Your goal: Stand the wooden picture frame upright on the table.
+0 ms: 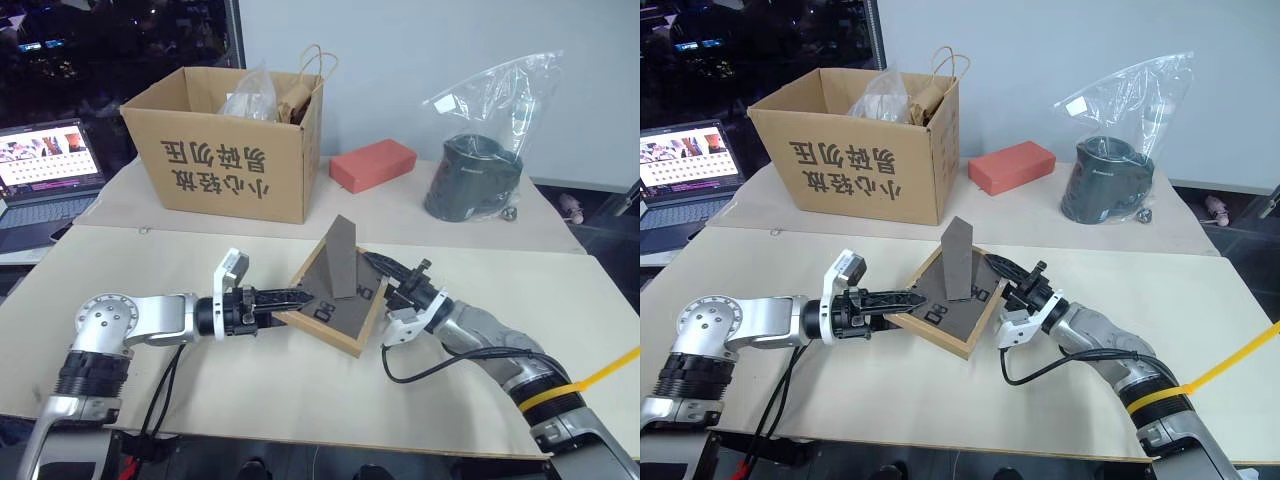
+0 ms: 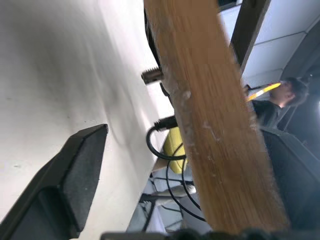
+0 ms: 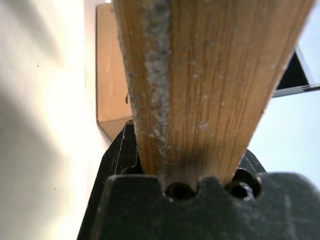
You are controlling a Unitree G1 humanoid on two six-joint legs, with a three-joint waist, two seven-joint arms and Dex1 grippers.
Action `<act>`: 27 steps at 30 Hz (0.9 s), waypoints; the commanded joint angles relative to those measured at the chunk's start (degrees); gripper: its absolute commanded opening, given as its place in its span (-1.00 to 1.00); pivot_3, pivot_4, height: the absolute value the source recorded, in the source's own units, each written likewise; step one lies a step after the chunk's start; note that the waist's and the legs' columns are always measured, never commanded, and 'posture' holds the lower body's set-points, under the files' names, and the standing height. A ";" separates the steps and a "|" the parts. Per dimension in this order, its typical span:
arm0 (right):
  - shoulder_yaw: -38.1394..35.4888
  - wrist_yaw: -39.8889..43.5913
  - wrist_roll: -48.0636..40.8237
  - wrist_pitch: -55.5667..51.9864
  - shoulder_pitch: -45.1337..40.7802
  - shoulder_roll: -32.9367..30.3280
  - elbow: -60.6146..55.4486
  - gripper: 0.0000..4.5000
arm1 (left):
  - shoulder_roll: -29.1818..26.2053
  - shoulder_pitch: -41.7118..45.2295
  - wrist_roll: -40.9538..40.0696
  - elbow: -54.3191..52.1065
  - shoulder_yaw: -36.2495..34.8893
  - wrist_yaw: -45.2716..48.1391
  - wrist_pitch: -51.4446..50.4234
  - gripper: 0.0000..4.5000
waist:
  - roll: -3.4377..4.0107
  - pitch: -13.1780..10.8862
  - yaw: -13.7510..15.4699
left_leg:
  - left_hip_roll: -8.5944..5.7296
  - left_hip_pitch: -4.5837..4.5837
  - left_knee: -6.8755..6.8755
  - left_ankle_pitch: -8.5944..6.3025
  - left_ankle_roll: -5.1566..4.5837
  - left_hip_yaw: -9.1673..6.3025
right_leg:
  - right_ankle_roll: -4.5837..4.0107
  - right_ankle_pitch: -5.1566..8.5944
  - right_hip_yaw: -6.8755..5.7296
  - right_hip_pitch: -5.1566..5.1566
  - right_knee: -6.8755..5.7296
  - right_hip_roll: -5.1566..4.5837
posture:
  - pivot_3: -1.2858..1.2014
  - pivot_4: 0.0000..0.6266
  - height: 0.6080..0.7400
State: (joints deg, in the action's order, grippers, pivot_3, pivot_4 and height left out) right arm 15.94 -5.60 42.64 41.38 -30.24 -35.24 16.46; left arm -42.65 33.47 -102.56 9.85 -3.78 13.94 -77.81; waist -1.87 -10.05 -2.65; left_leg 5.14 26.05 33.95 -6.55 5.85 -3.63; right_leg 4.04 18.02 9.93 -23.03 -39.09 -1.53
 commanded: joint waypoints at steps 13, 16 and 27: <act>-11.72 44.41 -56.75 -40.85 -11.15 9.94 9.74 -0.45 | -9.05 -16.32 36.87 -28.06 -9.67 23.47 23.30 1.00 | 0.02 -0.05 -0.77 | 0.01 -0.65 -0.11 0.01 0.00 -0.06 | -0.01 0.01 -0.17 0.77 0.13 -0.04 | 0.03 -0.52 0.64; -16.18 47.39 -63.18 -55.81 -15.21 10.65 14.29 -0.45 | -9.49 -21.23 46.71 -32.90 -6.56 28.51 31.59 1.00 | 0.05 -0.07 -0.91 | 0.01 -0.69 -0.10 0.01 0.00 -0.05 | -0.02 0.00 -0.16 0.80 0.13 -0.04 | 0.03 -0.52 0.64; -17.90 57.47 -65.78 -71.50 -17.88 12.87 21.81 -0.45 | -5.64 -23.11 51.54 -32.71 -8.02 32.51 37.07 1.00 | 0.06 -0.11 -1.46 | 0.01 -0.54 -0.13 -0.02 -0.04 -0.04 | 0.01 0.05 -0.18 0.64 0.18 -0.04 | 0.03 -0.52 0.64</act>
State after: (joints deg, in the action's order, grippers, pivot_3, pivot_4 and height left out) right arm -0.24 50.41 -21.52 -28.90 -47.14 -22.53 38.83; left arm -48.58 9.75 -50.92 -22.09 -10.14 45.70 -41.65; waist -1.80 -10.17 -4.11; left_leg 5.15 25.51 33.82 -6.57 5.81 -3.67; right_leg 4.05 18.07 9.75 -22.40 -38.92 -1.57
